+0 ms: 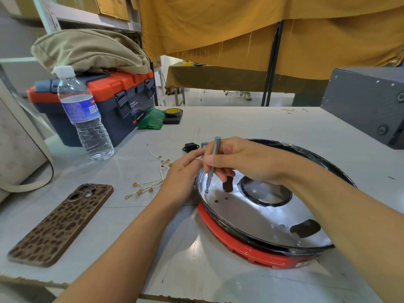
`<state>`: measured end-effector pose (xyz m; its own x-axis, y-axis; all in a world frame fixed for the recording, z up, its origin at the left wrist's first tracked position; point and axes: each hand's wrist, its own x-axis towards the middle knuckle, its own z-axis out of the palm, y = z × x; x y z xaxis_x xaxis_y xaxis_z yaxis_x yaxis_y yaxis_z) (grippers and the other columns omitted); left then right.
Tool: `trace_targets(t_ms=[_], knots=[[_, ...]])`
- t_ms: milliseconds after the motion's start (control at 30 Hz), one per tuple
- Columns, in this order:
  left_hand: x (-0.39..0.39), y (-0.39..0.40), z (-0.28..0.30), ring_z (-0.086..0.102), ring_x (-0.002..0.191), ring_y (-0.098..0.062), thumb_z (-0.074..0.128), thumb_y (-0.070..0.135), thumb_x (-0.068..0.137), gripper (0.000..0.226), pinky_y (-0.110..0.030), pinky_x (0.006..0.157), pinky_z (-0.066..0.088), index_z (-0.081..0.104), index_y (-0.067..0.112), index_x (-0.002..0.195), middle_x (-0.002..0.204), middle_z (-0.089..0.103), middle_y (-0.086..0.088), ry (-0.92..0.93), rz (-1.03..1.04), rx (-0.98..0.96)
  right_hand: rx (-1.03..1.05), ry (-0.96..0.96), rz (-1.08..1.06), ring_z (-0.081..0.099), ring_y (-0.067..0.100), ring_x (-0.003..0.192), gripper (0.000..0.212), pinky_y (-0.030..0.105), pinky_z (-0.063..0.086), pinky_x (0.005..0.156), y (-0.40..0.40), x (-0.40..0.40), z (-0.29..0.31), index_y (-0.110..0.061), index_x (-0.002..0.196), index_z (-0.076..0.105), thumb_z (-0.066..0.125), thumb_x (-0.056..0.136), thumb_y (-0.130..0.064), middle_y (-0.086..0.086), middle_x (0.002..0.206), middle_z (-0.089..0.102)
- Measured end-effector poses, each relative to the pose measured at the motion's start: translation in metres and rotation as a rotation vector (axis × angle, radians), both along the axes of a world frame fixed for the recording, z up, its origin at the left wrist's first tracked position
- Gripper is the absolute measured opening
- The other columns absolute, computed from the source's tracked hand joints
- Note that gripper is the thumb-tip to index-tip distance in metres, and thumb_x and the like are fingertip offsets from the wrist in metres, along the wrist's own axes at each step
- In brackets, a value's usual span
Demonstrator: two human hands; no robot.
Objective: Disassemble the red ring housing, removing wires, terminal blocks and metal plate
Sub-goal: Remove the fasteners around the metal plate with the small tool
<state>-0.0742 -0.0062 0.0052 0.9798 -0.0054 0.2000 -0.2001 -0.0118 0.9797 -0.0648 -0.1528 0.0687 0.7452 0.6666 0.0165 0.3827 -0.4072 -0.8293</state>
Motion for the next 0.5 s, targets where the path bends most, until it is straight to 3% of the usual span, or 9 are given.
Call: trace_targets(t_ms=[67,133,233,367,500], knots=[[0.0,0.0,0.0,0.067,0.072,-0.005,0.044,0.008,0.094,0.024,-0.012,0.063,0.05,0.066,0.004,0.103,0.081,0.07,-0.005,-0.004,0.004,0.013,0.016,0.0,-0.004,0.04,0.021,0.059,0.028,0.033,0.037,0.07,0.001,-0.001,-0.001,-0.011,0.075,0.058,0.046,0.1,-0.019,0.004,0.057,0.049],[0.001,0.001,-0.001,0.065,0.072,-0.002,0.044,0.01,0.094,0.024,-0.011,0.064,0.049,0.067,0.007,0.09,0.076,0.07,0.0,-0.021,0.019,0.055,0.017,-0.063,-0.025,0.043,0.009,0.049,0.033,0.022,0.042,0.062,0.005,-0.001,-0.003,-0.01,0.074,0.059,0.047,0.099,-0.028,0.001,0.052,0.048],[0.002,0.003,-0.003,0.064,0.078,-0.003,0.043,0.014,0.095,0.026,-0.013,0.07,0.05,0.068,0.015,0.085,0.079,0.07,0.005,-0.021,0.046,0.099,0.002,-0.179,-0.077,0.041,0.002,0.04,0.039,0.012,0.037,0.049,0.011,-0.001,-0.007,-0.01,0.071,0.061,0.046,0.098,-0.035,-0.002,0.046,0.048],[0.003,0.003,-0.003,0.064,0.078,-0.005,0.046,0.013,0.095,0.03,-0.02,0.072,0.049,0.068,0.027,0.081,0.079,0.071,0.01,0.0,0.049,0.105,-0.061,-0.242,-0.128,0.045,0.013,0.04,0.036,0.036,0.049,0.058,0.013,0.002,-0.012,-0.008,0.076,0.06,0.043,0.101,-0.028,-0.004,0.039,0.048],[0.003,0.004,-0.002,0.064,0.077,-0.005,0.044,0.013,0.095,0.034,-0.018,0.071,0.049,0.068,0.029,0.078,0.074,0.07,0.01,-0.018,0.052,0.138,-0.087,-0.228,-0.115,0.048,0.016,0.042,0.035,0.029,0.047,0.054,0.014,0.003,-0.012,-0.013,0.074,0.057,0.039,0.102,-0.024,-0.003,0.038,0.052]])
